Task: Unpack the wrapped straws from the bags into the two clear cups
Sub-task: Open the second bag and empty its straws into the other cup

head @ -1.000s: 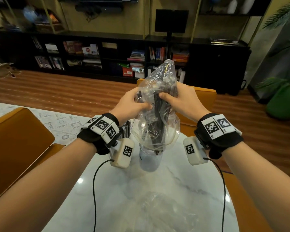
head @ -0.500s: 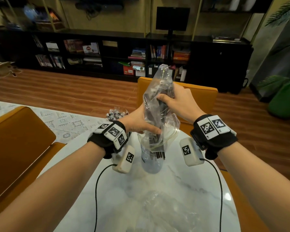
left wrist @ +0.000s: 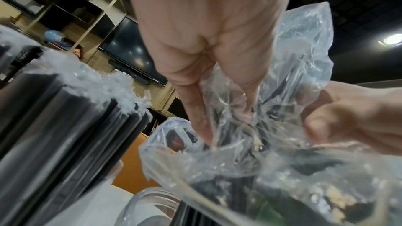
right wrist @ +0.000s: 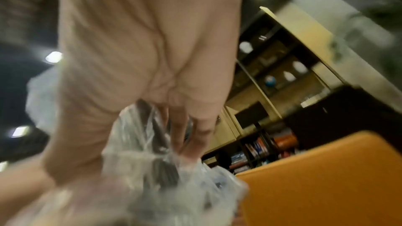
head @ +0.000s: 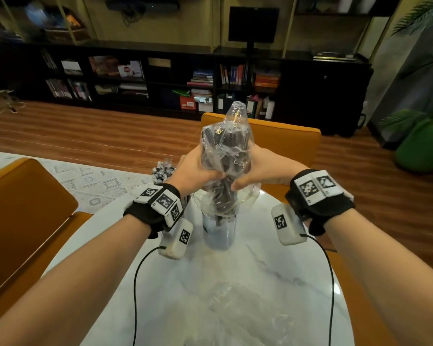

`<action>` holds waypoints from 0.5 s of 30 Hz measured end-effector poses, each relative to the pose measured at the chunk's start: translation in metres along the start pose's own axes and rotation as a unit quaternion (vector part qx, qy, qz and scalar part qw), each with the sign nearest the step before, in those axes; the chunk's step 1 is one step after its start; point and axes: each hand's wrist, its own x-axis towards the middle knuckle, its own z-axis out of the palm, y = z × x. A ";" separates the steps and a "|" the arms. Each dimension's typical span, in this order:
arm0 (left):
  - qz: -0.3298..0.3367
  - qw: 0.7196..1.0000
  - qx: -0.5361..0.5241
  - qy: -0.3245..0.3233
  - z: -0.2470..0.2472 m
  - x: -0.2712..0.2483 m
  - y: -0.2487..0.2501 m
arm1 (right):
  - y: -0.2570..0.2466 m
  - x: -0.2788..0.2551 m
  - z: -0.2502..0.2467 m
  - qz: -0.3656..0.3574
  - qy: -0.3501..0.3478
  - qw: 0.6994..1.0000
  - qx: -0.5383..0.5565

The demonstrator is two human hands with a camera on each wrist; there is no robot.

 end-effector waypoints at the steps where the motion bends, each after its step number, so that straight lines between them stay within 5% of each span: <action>1: 0.004 1.000 0.004 0.007 0.001 0.000 0.001 | 0.003 0.003 0.004 0.003 0.017 0.999 -0.048; 9: 0.010 0.998 -0.053 -0.016 -0.001 0.002 0.017 | 0.013 0.016 0.017 -0.053 0.214 0.975 0.011; 15: -0.031 0.997 -0.047 -0.053 -0.009 0.006 0.018 | 0.005 0.018 0.015 -0.064 0.257 0.964 0.005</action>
